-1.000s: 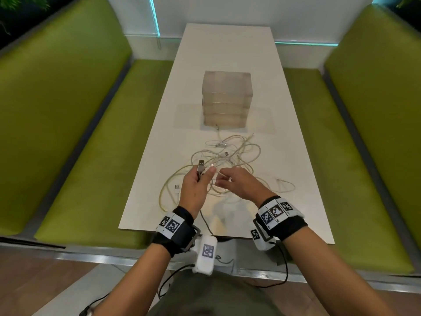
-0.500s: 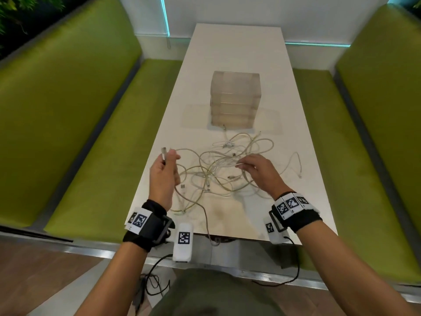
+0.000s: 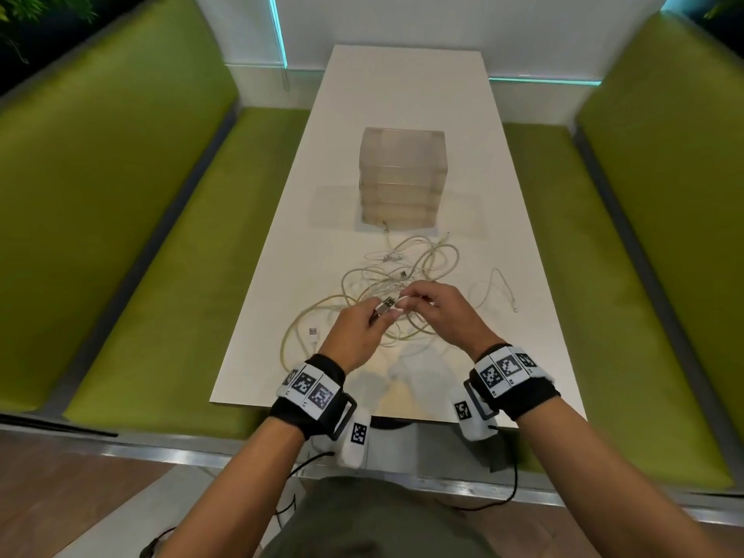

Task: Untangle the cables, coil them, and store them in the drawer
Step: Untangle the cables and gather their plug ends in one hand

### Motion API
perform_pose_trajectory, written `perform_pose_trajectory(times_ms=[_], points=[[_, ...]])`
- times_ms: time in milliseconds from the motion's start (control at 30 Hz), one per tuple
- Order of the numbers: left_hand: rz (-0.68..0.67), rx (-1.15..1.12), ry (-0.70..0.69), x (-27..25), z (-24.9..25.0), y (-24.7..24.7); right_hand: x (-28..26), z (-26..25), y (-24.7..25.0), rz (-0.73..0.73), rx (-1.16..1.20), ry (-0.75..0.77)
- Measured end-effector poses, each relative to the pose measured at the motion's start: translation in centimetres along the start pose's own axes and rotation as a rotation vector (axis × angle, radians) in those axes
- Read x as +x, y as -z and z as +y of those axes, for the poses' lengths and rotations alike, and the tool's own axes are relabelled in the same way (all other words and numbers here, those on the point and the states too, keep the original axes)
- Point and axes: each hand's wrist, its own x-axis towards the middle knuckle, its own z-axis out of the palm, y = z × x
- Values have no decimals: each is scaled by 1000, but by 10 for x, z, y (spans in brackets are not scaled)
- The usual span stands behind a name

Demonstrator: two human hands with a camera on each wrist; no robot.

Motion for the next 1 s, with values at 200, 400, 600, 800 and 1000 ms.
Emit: perform_pose_trajectory(times_ms=[200, 400, 600, 800, 1000], points=[[155, -260, -14, -15, 14, 17, 13, 23, 3, 15, -434, 86], [324, -449, 23, -24, 17, 35, 28, 36, 3, 175, -463, 151], [315, -421, 31, -23, 12, 44, 18, 19, 6, 87, -317, 149], [73, -267, 169, -9, 18, 16, 8, 2, -11, 91, -348, 330], [6, -144, 128, -2, 11, -1, 1, -11, -7, 120, -159, 172]])
